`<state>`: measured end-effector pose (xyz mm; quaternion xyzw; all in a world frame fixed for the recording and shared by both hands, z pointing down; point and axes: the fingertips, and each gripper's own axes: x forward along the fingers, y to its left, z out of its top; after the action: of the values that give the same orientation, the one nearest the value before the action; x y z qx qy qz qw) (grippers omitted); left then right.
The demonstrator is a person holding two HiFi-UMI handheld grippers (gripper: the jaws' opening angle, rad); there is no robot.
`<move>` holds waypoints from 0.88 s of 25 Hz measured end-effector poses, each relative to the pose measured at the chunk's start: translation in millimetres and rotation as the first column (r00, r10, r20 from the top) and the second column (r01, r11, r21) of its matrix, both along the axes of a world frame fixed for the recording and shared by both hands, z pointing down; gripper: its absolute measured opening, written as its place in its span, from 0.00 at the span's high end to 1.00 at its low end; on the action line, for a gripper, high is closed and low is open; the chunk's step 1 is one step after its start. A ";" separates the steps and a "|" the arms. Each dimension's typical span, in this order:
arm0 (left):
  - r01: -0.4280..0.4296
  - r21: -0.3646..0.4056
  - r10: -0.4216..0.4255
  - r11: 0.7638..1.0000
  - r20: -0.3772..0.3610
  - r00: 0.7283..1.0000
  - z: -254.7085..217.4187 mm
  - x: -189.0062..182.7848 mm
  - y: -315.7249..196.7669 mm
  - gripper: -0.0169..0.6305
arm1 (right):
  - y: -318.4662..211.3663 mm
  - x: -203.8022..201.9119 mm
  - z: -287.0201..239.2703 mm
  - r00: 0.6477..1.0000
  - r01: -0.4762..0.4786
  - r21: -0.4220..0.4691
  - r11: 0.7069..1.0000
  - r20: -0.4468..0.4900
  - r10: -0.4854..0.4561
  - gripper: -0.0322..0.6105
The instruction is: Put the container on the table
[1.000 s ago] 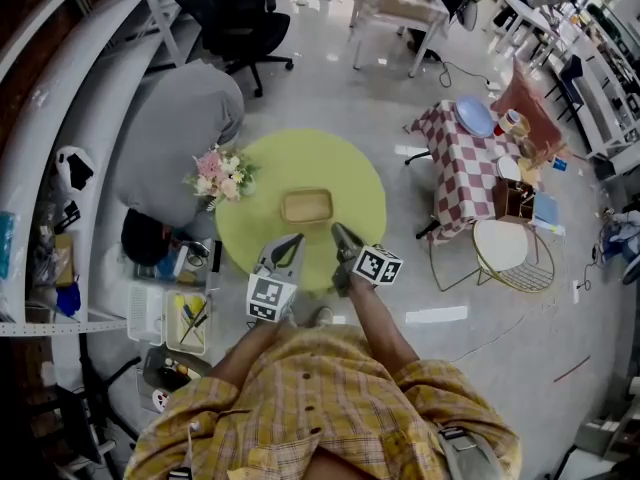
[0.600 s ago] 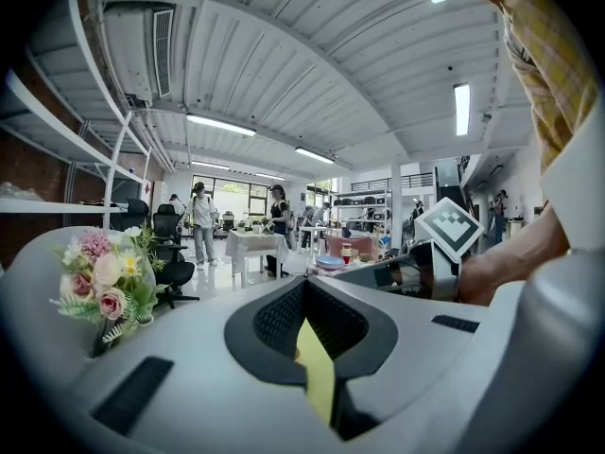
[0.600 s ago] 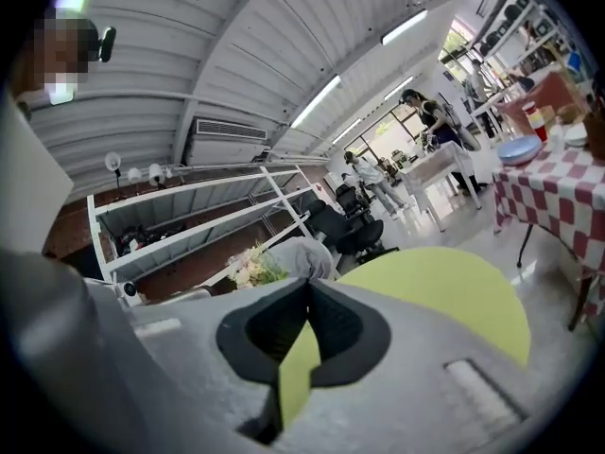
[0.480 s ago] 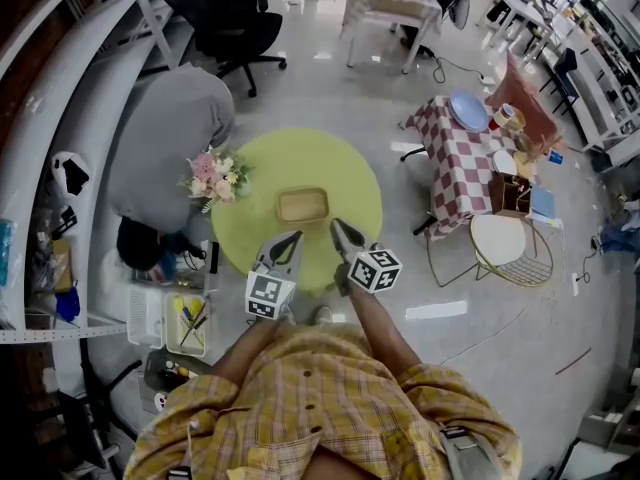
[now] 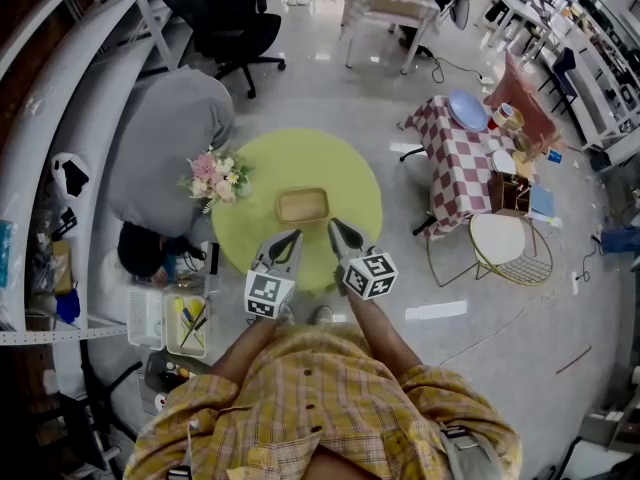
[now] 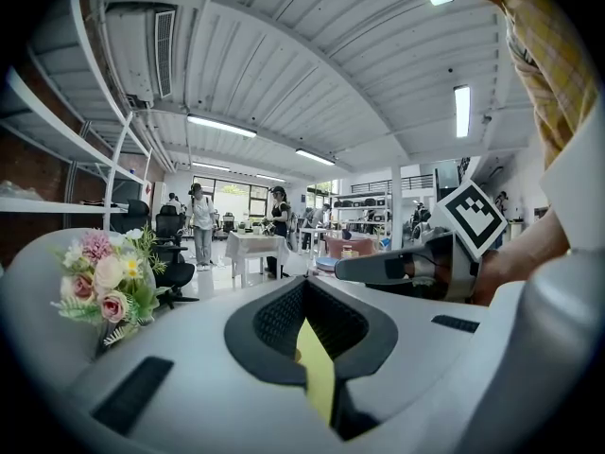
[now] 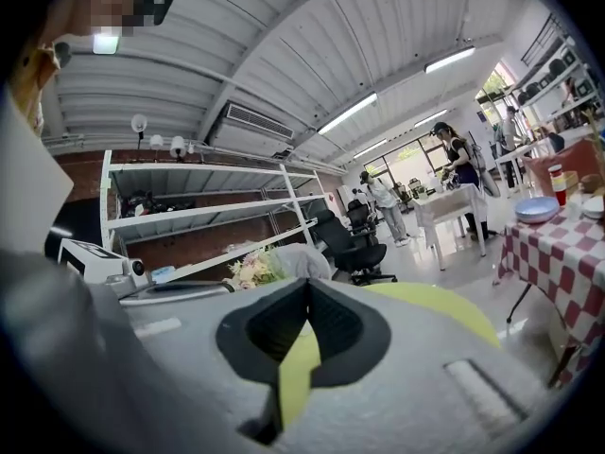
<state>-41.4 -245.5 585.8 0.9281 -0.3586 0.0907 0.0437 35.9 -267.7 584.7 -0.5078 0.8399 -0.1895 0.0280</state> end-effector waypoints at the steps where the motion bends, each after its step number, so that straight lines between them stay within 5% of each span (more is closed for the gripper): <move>1: 0.003 -0.001 -0.003 1.000 -0.003 1.000 -0.5 -0.4 -0.6 0.96 | 0.2 -0.4 -3.2 1.000 0.002 0.015 1.000 -0.017 -0.001 0.95; 7: 0.025 0.000 -0.025 1.000 -0.023 0.999 -5.3 -4.0 -5.1 0.96 | 2.4 -4.5 -19.6 0.995 0.015 0.087 0.996 -0.099 -0.006 0.95; 22: 0.036 0.004 -0.036 0.999 -0.028 0.999 -8.8 -12.3 -3.8 0.96 | 7.2 -6.7 -26.3 0.994 0.005 0.115 0.993 -0.110 0.008 0.95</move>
<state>-53.7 -249.3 577.0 0.9228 -0.3747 0.0760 0.0480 29.2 -260.5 558.5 -0.5157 0.8493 -0.1122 0.0108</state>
